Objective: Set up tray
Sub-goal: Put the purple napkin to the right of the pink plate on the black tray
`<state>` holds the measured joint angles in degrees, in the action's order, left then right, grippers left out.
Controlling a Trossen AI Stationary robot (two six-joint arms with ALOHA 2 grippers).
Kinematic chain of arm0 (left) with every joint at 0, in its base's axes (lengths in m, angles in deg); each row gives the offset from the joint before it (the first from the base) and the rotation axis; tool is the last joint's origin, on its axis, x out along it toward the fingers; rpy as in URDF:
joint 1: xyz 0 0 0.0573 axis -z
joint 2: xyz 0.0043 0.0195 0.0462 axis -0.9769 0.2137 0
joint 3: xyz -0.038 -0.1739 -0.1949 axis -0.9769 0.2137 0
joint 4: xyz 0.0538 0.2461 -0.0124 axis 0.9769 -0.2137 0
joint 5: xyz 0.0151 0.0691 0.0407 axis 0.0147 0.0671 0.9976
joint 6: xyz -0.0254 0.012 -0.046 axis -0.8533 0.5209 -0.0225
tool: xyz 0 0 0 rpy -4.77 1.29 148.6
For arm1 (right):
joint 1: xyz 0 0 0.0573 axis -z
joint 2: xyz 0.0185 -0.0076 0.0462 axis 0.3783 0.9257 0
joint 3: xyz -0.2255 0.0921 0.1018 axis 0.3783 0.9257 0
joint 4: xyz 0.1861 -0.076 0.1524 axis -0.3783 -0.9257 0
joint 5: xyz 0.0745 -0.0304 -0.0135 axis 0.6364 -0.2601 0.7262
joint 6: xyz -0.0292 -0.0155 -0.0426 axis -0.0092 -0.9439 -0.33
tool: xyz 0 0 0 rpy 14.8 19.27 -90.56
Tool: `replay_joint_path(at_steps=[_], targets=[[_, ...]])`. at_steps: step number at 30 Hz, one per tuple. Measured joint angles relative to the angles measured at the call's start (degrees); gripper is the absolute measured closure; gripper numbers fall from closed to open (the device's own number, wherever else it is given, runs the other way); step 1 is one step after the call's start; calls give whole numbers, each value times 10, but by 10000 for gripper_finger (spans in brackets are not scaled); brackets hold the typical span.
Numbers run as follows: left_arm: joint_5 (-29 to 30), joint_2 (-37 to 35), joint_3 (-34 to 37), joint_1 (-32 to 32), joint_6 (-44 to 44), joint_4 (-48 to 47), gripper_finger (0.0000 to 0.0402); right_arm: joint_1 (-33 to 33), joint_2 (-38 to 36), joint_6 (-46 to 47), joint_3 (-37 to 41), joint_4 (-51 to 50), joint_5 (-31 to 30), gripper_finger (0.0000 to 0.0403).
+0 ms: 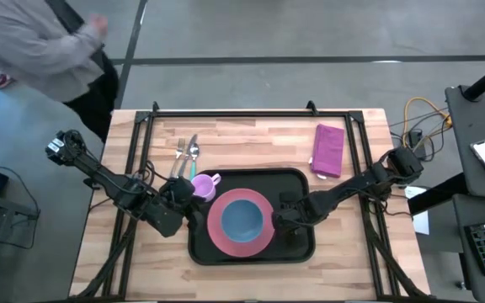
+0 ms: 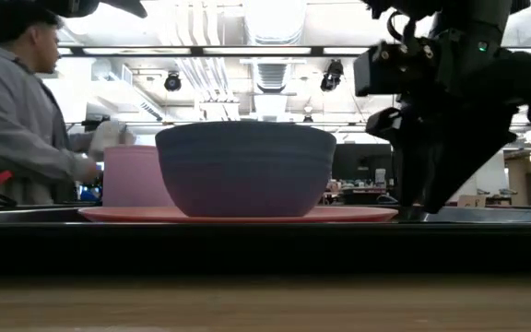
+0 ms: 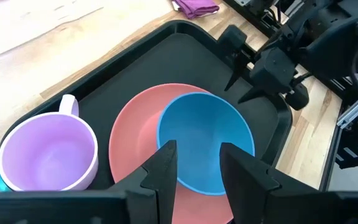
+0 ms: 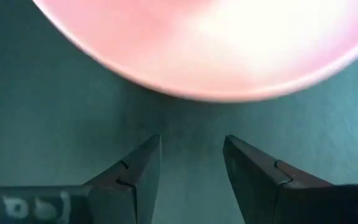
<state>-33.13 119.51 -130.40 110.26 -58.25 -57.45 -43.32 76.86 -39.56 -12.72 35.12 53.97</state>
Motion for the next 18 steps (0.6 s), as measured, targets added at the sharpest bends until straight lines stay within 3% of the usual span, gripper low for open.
replay_joint_path(at_steps=[18], targets=[[1, 0, 0, 0, 0, 0, 299, 2, 0, 3, 11, 77, -3, 241]])
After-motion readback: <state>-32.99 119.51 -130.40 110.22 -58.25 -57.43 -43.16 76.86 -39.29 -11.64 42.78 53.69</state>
